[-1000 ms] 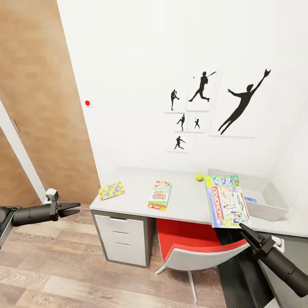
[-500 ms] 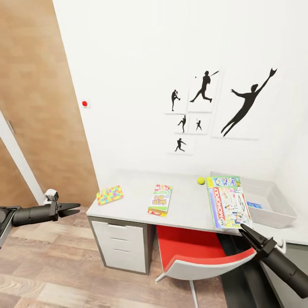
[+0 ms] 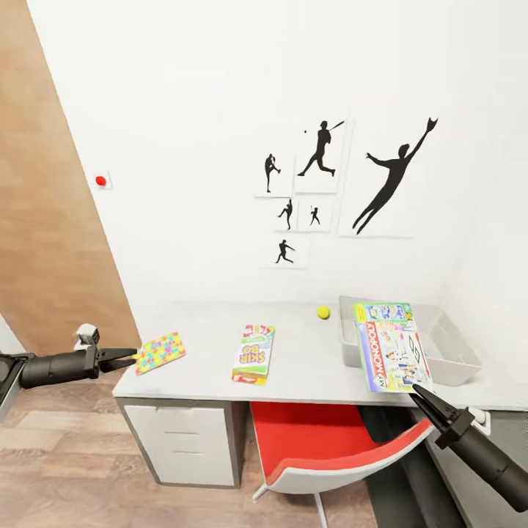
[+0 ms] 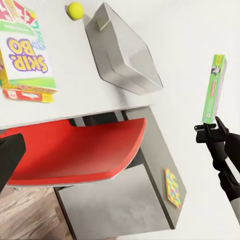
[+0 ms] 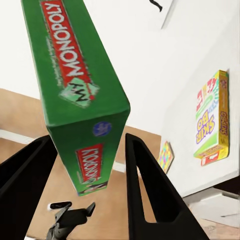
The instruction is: Put all the toys in the child's room - the three board games (two on the bed and one on the table), the two jigsaw puzzles on the table, and the tennis ball on the table - inside the toy box on the table in the child's room.
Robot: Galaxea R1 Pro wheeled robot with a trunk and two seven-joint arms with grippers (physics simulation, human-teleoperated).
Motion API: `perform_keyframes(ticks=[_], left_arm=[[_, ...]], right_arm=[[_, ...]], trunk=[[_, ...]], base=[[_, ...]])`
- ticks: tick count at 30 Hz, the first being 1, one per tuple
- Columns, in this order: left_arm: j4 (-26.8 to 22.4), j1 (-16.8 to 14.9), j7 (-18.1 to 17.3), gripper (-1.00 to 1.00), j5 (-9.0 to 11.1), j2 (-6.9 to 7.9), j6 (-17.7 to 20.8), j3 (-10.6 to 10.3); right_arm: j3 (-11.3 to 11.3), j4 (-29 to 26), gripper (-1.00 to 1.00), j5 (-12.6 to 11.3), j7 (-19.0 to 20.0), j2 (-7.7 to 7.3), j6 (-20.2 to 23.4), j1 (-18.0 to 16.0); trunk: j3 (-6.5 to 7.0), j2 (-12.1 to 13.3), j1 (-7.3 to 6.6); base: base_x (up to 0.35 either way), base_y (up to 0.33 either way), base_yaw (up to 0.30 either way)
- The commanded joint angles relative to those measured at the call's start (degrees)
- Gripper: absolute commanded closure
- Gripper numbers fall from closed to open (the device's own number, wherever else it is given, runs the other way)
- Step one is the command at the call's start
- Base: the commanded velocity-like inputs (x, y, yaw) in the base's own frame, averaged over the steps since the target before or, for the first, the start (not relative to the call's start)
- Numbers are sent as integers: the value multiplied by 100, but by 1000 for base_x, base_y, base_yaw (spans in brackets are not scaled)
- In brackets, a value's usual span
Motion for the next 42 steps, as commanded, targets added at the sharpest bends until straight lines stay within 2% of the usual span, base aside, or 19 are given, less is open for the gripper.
perform_keyframes(ticks=[1, 12, 30, 42], left_arm=[[-1, -2, -22, -100, -1, 4, 60, 0], [-1, -2, -22, -100, -8, 5, 59, -3], [-1, -2, -22, -100, -8, 5, 59, 2], [-1, -2, -22, -100, -8, 5, 58, 0]], right_arm=[[-7, 5, 100, -10, 36, 1, 34, -9], [-7, 19, 100, -10, 36, 1, 34, -9], [-7, 19, 100, -10, 36, 1, 25, -9], [-5, 19, 100, -10, 36, 5, 10, -9]], trunk=[[-13, -12, 6], [-13, -12, 6], [-13, -12, 6], [-13, -12, 6]], base=[[243, 153, -280], [261, 157, -280], [205, 11, -277], [106, -28, -30]])
